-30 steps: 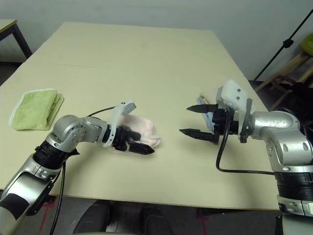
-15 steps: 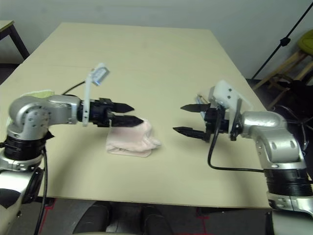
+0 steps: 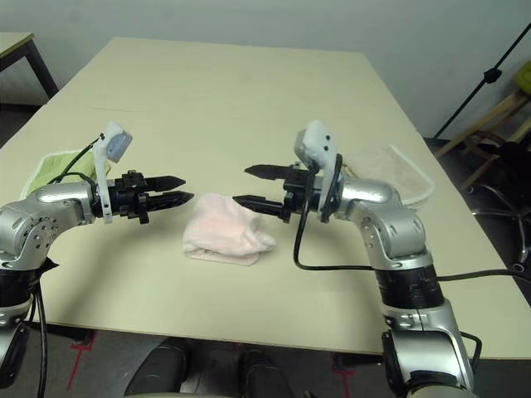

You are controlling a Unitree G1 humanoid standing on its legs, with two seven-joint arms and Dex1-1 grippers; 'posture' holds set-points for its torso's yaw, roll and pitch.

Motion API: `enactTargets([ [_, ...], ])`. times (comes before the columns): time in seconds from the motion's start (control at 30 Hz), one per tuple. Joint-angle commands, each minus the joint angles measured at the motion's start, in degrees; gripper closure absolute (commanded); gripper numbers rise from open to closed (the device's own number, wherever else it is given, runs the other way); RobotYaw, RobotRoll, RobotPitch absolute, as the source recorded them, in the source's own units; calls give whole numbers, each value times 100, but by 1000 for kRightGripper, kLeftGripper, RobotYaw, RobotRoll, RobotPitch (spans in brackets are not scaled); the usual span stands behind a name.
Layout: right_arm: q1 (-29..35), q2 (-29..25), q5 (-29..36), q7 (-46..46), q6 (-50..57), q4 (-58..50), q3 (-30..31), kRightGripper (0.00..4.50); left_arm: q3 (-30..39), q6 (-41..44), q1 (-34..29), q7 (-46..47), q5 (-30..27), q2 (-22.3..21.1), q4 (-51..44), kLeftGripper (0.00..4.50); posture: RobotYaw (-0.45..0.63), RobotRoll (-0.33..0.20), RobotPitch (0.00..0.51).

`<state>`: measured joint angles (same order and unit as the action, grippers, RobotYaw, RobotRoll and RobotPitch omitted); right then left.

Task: Fold the towel and set it aside.

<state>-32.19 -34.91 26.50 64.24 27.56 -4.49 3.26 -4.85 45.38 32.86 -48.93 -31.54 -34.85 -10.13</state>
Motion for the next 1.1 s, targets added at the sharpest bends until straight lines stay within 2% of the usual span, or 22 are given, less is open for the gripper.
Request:
enactTargets([
  [0.03, 148, -25, -152, 122, -188, 50, 198, 3297, -364, -260, -65, -185, 276, 47, 106, 4496, 181, 0, 112],
  [0.13, 212, 25, -287, 103, -298, 64, 344, 4476, -595, -477, -74, -266, 460, 176, 261, 4500, 179, 0, 108],
  [0.3, 383, 69, -544, 91, -467, 39, 643, 4476, -930, -782, -108, -447, 769, 334, 558, 4500, 175, 0, 107],
  [0.43, 791, 34, -1021, 6, -785, 186, 1001, 4476, -1255, -974, -222, -444, 1063, 653, 1060, 4500, 164, 0, 109],
  [0.53, 929, -27, -1383, -46, -1104, 484, 1159, 4476, -1244, -1023, -281, -454, 1117, 822, 1311, 4500, 153, 0, 109],
  [0.73, 968, -73, -1847, -143, -1632, 1201, 1178, 4476, -1291, -1247, -426, -583, 1405, 736, 1609, 4500, 153, 0, 109],
  [0.83, 886, 14, -1647, -123, -1615, 1374, 986, 4476, -1239, -1342, -459, -661, 1458, 707, 1703, 4500, 153, 0, 107],
  [0.9, 809, 105, -1197, -27, -1300, 1242, 729, 4476, -1128, -1314, -423, -756, 1359, 687, 1620, 4500, 155, 0, 105],
  [1.0, 636, 254, -379, 12, -545, 942, 224, 4476, -773, -938, -227, -775, 970, 744, 1361, 4500, 155, 0, 105],
  [1.1, 418, 323, -42, -61, -228, 890, -58, 4476, -392, -712, 172, -594, 673, 951, 1334, 4500, 158, 0, 102],
])
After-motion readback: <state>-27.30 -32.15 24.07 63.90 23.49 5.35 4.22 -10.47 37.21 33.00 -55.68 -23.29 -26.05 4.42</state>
